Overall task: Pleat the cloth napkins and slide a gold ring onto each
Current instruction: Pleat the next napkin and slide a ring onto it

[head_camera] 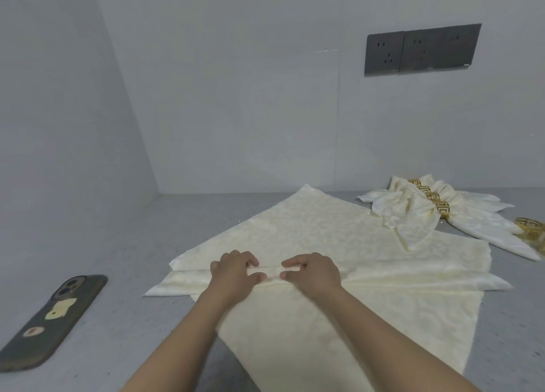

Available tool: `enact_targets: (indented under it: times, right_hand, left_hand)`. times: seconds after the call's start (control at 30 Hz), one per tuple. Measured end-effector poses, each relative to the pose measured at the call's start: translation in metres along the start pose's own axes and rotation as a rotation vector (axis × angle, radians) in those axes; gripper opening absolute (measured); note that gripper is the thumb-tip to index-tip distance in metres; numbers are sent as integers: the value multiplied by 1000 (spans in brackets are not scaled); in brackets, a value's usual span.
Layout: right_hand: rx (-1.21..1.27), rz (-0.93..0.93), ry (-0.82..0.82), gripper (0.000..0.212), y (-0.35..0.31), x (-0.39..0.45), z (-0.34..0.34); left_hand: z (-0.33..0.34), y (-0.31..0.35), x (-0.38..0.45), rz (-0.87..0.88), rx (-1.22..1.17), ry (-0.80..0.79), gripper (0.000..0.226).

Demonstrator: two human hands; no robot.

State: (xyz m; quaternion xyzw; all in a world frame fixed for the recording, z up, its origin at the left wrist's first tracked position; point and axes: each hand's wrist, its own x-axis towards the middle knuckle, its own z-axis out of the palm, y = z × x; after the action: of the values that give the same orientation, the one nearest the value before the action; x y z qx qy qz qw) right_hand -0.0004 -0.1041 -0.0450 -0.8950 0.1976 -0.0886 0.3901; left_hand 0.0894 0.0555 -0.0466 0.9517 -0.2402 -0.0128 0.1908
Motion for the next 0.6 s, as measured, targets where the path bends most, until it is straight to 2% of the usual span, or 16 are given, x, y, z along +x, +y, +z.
enact_targets:
  times: [0.1,0.23,0.47,0.6]
  right_hand:
    - [-118,6,47,28,-4,-1,7]
    - [-127,-25,85,25,-3,-4,10]
    - [-251,-42,69,22,-3,-5,14]
    - [-312,-34,11,24,-8,-4,11]
  left_hand:
    - [-5,-1,2,-23,63,4,30]
    - [-10,-3,3,-21,135,12,39]
    - [-24,5,4,-2,253,-40,54]
    - [-27,12,7,-25,180,-49,44]
